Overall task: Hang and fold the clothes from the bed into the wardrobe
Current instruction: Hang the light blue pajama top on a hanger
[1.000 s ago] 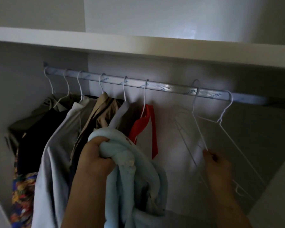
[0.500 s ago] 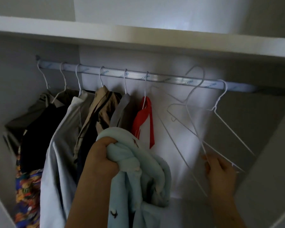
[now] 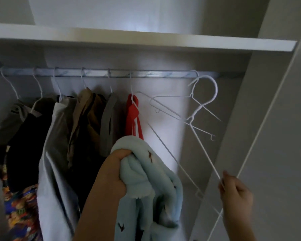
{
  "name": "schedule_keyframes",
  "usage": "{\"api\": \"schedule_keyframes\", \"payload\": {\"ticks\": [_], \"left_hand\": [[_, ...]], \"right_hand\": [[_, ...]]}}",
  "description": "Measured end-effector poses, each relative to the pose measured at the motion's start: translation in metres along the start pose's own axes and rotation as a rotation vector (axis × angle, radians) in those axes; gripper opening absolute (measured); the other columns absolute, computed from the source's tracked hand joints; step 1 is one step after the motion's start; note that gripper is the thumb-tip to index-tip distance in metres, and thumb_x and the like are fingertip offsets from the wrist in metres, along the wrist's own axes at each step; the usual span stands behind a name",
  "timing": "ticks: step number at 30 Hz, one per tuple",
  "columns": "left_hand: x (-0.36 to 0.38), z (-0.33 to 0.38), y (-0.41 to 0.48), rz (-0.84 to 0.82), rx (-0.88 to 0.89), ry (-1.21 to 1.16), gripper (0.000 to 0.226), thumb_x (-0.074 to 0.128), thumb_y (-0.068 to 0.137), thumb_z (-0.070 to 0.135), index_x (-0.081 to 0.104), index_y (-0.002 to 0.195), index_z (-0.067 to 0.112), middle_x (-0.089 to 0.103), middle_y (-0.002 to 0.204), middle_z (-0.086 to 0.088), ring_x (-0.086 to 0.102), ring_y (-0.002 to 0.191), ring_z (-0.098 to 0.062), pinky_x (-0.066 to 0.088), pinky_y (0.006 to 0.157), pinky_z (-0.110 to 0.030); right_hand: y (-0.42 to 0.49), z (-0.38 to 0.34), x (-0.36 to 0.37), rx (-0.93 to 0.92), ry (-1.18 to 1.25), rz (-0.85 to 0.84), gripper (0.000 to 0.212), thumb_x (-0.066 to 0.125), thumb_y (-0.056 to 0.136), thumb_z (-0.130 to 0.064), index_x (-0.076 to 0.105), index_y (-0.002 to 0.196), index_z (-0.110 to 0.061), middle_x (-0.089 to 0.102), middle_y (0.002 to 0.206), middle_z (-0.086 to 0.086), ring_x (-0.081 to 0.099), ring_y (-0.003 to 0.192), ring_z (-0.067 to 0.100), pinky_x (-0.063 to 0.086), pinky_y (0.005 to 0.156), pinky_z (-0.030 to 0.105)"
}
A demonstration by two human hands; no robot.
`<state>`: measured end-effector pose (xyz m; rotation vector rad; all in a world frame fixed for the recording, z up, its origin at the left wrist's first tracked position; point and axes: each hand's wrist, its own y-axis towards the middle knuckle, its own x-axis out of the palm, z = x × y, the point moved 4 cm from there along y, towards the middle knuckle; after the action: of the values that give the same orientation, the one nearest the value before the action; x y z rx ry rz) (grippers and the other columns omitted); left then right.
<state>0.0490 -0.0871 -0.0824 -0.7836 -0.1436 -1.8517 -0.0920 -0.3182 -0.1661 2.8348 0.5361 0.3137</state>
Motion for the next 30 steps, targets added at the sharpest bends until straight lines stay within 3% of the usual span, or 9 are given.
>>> {"api": "schedule_keyframes", "payload": {"ticks": [3, 7, 11, 15, 17, 21, 24, 26, 30], "left_hand": [[0.011, -0.013, -0.005, -0.032, -0.034, 0.081, 0.031, 0.034, 0.099, 0.015, 0.059, 0.104, -0.003, 0.062, 0.045, -0.002, 0.058, 0.039, -0.009, 0.046, 0.036, -0.017], [0.021, -0.025, -0.01, -0.047, -0.034, 0.103, 0.026, 0.046, 0.094, 0.02, 0.062, 0.083, 0.005, 0.067, 0.055, -0.005, 0.062, 0.057, -0.02, 0.052, 0.052, -0.028], [0.044, -0.043, -0.019, -0.053, -0.044, 0.084, 0.024, 0.04, 0.097, 0.014, 0.061, 0.094, 0.003, 0.064, 0.065, -0.012, 0.058, 0.074, -0.026, 0.045, 0.083, -0.039], [0.054, -0.059, -0.028, -0.079, -0.061, 0.139, 0.025, 0.048, 0.093, 0.018, 0.062, 0.078, 0.004, 0.067, 0.055, -0.007, 0.065, 0.05, -0.018, 0.051, 0.047, -0.028], [0.054, -0.06, -0.033, -0.089, -0.054, 0.125, 0.023, 0.049, 0.091, 0.018, 0.062, 0.079, 0.004, 0.068, 0.056, -0.007, 0.065, 0.047, -0.016, 0.05, 0.041, -0.025], [0.049, -0.052, -0.045, -0.143, -0.016, 0.148, 0.017, 0.052, 0.085, 0.018, 0.063, 0.092, 0.009, 0.072, 0.065, -0.006, 0.069, 0.055, -0.016, 0.053, 0.049, -0.031], [0.049, -0.044, -0.055, -0.226, 0.053, 0.198, 0.03, 0.065, 0.064, 0.012, 0.065, 0.094, 0.012, 0.073, 0.072, -0.007, 0.07, 0.062, -0.017, 0.054, 0.047, -0.027], [0.048, -0.04, -0.057, -0.253, 0.098, 0.254, 0.043, 0.07, 0.053, -0.002, 0.07, 0.091, 0.017, 0.073, 0.077, -0.007, 0.07, 0.067, -0.018, 0.055, 0.05, -0.027], [0.054, -0.04, -0.063, -0.278, 0.179, 0.298, 0.022, 0.083, 0.056, 0.013, 0.076, 0.072, 0.026, 0.073, 0.08, -0.005, 0.071, 0.072, -0.017, 0.054, 0.054, -0.025]], "right_hand": [[-0.003, -0.012, -0.026, -0.063, -0.045, 0.057, 0.047, 0.055, 0.093, -0.018, 0.057, 0.046, -0.019, 0.041, 0.037, -0.008, 0.034, 0.04, -0.001, 0.029, 0.044, 0.015], [0.002, -0.025, -0.067, -0.099, -0.105, 0.16, 0.04, 0.06, 0.09, -0.018, 0.056, 0.05, -0.015, 0.041, 0.037, -0.003, 0.035, 0.036, 0.004, 0.027, 0.039, 0.013], [0.011, -0.036, -0.098, -0.074, -0.024, 0.166, 0.046, 0.059, 0.088, -0.006, 0.052, 0.043, -0.012, 0.034, 0.033, -0.003, 0.028, 0.034, 0.005, 0.025, 0.036, 0.014], [0.011, -0.041, -0.108, -0.062, -0.061, 0.093, 0.055, 0.056, 0.089, -0.006, 0.046, 0.036, -0.013, 0.031, 0.032, -0.005, 0.026, 0.033, 0.005, 0.022, 0.035, 0.015], [0.013, -0.042, -0.11, -0.059, -0.084, 0.078, 0.056, 0.055, 0.091, -0.008, 0.045, 0.036, -0.014, 0.031, 0.033, -0.005, 0.026, 0.033, 0.005, 0.022, 0.036, 0.017], [0.012, -0.036, -0.098, -0.003, -0.075, 0.019, 0.056, 0.053, 0.092, -0.01, 0.046, 0.037, -0.015, 0.034, 0.035, -0.003, 0.028, 0.035, 0.005, 0.024, 0.037, 0.017], [0.012, -0.034, -0.08, 0.066, -0.046, -0.031, 0.054, 0.053, 0.092, -0.013, 0.041, 0.04, -0.016, 0.035, 0.039, -0.003, 0.027, 0.036, 0.008, 0.023, 0.036, 0.016], [0.01, -0.037, -0.069, 0.067, -0.043, -0.089, 0.052, 0.052, 0.093, -0.013, 0.038, 0.043, -0.018, 0.033, 0.041, -0.002, 0.026, 0.037, 0.008, 0.022, 0.036, 0.016], [0.005, -0.047, -0.055, 0.036, -0.104, -0.175, 0.051, 0.048, 0.094, -0.014, 0.037, 0.044, -0.016, 0.033, 0.038, -0.006, 0.028, 0.035, 0.005, 0.027, 0.041, 0.02]]}}
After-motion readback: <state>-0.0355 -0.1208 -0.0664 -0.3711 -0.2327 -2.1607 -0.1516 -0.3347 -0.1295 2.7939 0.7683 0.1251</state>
